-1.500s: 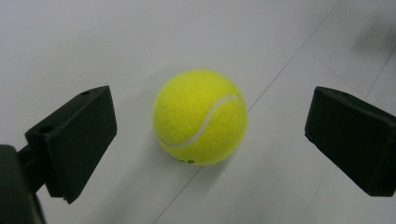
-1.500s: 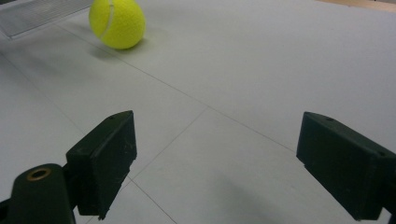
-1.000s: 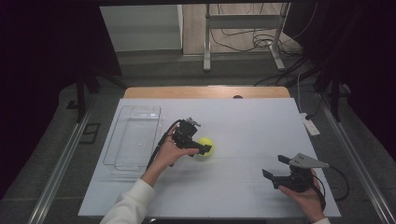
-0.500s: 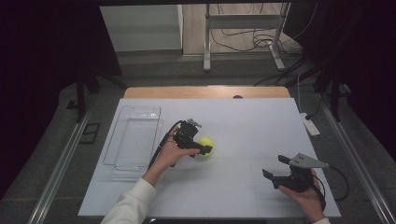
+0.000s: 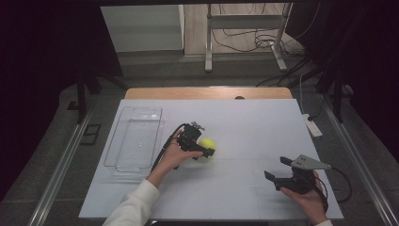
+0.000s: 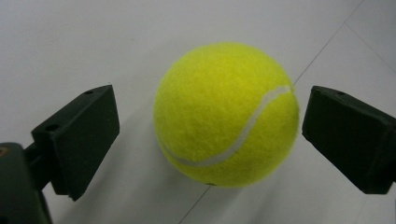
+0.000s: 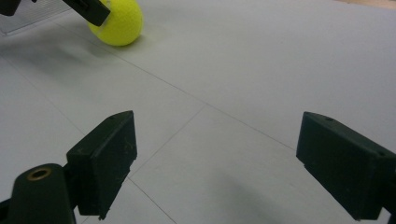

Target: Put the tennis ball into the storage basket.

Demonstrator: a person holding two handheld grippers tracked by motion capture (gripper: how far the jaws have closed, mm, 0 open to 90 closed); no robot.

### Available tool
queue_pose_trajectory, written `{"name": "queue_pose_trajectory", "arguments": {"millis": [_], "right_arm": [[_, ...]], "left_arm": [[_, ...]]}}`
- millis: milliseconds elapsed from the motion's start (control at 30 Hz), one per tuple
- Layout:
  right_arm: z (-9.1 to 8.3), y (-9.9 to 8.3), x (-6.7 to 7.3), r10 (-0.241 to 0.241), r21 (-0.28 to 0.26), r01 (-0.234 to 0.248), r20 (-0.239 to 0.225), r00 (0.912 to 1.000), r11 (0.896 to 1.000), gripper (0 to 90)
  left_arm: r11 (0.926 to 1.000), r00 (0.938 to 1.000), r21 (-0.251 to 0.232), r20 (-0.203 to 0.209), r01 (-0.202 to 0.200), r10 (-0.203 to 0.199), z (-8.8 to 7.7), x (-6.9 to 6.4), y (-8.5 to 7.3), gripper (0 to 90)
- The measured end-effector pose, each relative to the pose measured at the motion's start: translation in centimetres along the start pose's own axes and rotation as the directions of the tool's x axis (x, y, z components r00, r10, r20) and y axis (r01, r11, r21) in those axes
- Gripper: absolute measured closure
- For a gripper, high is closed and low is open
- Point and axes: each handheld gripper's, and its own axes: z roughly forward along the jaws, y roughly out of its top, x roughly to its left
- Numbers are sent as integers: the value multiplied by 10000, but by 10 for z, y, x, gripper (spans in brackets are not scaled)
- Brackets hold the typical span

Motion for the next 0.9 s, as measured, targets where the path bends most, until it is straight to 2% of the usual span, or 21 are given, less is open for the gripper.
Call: {"name": "queue_pose_trajectory", "arguments": {"millis": [200,333,400,533,900], "right_arm": [[0,0,0,8,6,-8,45,10000,10000,129],[0,0,0,7,16,-7,48,10000,10000,129],[0,0,0,16,-2,-16,20,10000,10000,129],[0,0,0,9,14,-9,41,10000,10000,129],[0,0,0,0,13,0,39,10000,10000,129]], "left_arm": [[9999,9999,-99,151,59,-58,0,3,-1,137],[9997,9995,-230,295,-111,118,-3,0,-1,261],[9995,9992,-179,289,-256,261,-3,0,-1,265],[9996,9992,-186,339,-204,210,-3,0,-1,270],[9992,9990,-118,244,-369,372,-4,-1,-1,276]]}}
